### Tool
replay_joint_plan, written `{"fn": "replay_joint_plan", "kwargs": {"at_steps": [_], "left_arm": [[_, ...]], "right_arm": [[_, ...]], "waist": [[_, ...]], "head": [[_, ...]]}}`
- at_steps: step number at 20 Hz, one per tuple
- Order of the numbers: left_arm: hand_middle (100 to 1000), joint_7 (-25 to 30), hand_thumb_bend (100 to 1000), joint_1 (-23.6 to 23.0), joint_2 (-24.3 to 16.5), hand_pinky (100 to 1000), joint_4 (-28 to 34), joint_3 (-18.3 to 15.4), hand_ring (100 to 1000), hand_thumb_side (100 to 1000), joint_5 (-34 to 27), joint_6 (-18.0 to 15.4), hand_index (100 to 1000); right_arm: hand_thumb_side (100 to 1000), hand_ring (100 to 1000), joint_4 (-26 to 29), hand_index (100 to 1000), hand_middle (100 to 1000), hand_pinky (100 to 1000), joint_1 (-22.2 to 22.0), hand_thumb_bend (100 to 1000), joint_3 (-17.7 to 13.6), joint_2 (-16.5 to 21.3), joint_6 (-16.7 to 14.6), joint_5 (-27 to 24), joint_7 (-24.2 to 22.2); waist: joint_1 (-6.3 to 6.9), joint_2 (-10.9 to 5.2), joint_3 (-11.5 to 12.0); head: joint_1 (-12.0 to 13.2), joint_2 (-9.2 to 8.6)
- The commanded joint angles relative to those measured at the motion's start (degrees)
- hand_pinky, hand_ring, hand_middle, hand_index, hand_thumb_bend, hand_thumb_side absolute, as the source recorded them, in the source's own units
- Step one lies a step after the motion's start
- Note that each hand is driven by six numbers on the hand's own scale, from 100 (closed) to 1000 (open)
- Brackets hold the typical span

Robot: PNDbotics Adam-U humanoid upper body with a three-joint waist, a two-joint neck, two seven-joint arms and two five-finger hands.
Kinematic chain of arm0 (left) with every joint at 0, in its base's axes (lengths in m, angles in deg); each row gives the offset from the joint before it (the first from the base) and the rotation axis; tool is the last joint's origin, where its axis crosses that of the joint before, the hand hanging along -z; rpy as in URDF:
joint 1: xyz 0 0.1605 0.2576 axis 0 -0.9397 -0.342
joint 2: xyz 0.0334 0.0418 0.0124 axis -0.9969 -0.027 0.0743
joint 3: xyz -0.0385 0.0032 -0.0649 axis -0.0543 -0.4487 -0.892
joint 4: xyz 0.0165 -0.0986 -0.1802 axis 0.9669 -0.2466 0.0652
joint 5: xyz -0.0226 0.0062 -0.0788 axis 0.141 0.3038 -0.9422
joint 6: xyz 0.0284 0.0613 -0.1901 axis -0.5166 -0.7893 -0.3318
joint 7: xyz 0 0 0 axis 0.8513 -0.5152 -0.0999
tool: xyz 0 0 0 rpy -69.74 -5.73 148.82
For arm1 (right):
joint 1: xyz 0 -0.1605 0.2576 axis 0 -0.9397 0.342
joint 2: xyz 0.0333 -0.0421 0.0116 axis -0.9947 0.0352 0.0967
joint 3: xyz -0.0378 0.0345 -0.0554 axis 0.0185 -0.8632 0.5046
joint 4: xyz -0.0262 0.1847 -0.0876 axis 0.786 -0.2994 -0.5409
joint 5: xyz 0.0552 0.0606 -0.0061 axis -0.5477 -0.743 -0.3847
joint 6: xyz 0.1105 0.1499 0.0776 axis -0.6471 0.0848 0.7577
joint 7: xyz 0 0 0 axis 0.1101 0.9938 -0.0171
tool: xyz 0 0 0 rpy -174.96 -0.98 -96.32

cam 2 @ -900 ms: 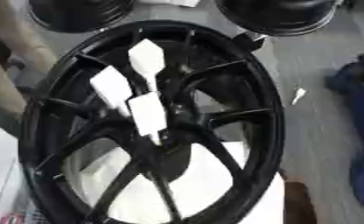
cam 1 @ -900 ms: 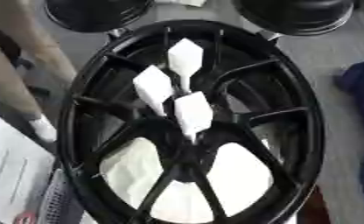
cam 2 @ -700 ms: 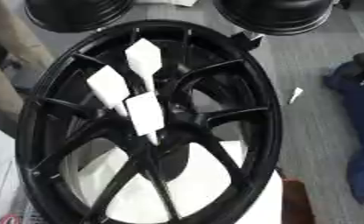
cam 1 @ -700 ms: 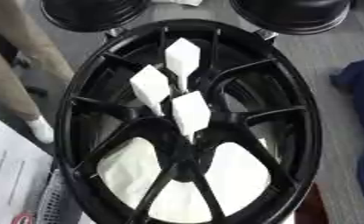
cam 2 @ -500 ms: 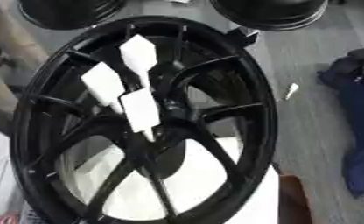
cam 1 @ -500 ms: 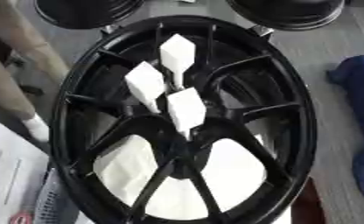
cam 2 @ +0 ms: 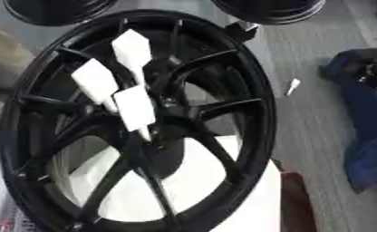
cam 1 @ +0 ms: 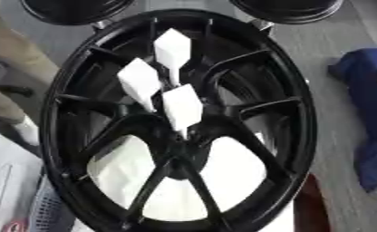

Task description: Pull the pin out of the wheel hub.

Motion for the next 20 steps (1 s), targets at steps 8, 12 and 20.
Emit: {"fn": "replay_joint_plan", "kwargs": {"at_steps": [8,12,20], "left_arm": [[653,26.9,555,8.8,-6.6,810,-1.7,2.6,793,542,1.7,-3.5,775],[673,30.5,529,10.0,-8.4,823,1.0,7.8,773,559,0.9,-3.1,787],[686,38.3,534,22.3,-0.4,832,-3.5,18.8,777,541,7.2,-2.3,794]], "right_arm": [[697,609,1.0,758,598,841,-0.6,100,-0.6,2.9,-1.4,1.6,0.3],[697,609,1.0,758,598,841,0.2,100,0.2,3.5,-1.3,1.5,-0.4],[700,609,0.9,758,599,841,-0.1,100,0.6,3.7,-1.3,1.5,-1.1]], "waist": [[0.38,-1.66,-0.5],[0.91,-1.74,-1.4],[1.01,-2.54,-1.6]], "head": [[-1.4,0.15],[-1.3,-0.48],[-1.0,-0.38]]}}
